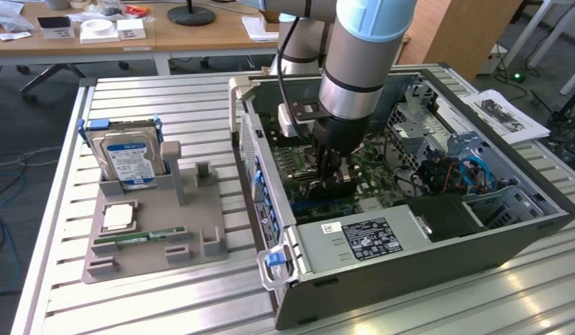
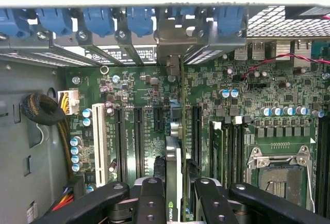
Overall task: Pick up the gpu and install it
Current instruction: 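Insert the gpu into the slot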
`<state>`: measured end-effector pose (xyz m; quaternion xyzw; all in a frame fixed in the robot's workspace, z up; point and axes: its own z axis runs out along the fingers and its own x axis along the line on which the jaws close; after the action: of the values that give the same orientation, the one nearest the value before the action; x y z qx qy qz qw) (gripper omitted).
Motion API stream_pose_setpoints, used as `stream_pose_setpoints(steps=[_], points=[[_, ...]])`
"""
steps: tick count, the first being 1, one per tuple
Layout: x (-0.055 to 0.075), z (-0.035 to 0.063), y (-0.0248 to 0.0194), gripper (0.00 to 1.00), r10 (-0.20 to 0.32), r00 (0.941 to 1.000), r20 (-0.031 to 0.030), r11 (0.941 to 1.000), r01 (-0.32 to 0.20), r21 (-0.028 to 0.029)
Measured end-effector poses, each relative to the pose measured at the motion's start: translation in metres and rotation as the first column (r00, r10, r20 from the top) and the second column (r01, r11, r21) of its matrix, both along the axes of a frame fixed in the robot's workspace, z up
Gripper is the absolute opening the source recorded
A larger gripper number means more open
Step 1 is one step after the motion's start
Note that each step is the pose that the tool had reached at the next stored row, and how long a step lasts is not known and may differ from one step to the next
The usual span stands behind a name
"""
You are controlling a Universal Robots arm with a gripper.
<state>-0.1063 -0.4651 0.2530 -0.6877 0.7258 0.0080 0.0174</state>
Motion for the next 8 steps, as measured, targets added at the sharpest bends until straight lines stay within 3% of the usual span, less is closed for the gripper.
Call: stream_pose_setpoints(steps=[8], points=[[-0.0001, -0.0001, 0.0000, 0.27, -0.001, 1.0000, 0.0000, 1.0000, 0.001, 0.0001]])
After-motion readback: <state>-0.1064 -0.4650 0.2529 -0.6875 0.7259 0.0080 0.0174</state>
